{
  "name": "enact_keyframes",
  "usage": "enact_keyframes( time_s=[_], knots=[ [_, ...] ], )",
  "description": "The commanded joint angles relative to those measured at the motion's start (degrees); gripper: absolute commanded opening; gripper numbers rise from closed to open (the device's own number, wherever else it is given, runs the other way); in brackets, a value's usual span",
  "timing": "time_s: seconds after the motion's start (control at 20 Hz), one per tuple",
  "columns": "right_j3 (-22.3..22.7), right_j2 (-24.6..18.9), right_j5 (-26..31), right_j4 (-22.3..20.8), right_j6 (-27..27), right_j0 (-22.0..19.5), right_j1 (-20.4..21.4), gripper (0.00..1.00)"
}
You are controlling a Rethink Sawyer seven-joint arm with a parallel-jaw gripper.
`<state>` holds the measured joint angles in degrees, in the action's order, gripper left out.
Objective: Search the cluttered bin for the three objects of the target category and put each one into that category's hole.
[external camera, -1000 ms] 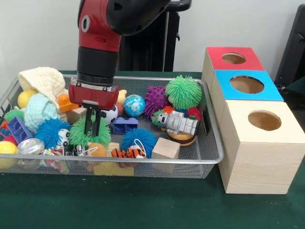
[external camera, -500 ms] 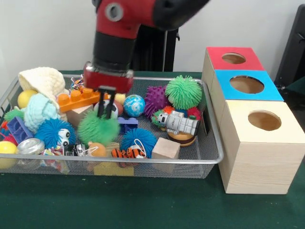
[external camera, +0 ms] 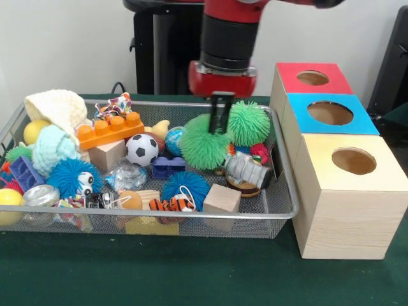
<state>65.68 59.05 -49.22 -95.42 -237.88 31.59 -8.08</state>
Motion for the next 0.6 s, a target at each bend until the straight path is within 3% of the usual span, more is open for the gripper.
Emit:
enact_keyframes(
  time_s=[0.05, 0.15, 0.4, 0.6],
  knots=[
    [-0.1, -7.2, -1.9, 5.4, -26.1, 0.3, -1.6, 0.00],
    [0.1, -8.9, -0.3, 6.7, -22.8, -0.6, -1.4, 0.00],
    [-0.7, -15.4, 4.2, 12.4, -6.5, -6.7, -1.3, 0.00],
    [-0.9, -17.7, 8.7, 15.8, 3.3, -9.2, -1.8, 0.00]
  ],
)
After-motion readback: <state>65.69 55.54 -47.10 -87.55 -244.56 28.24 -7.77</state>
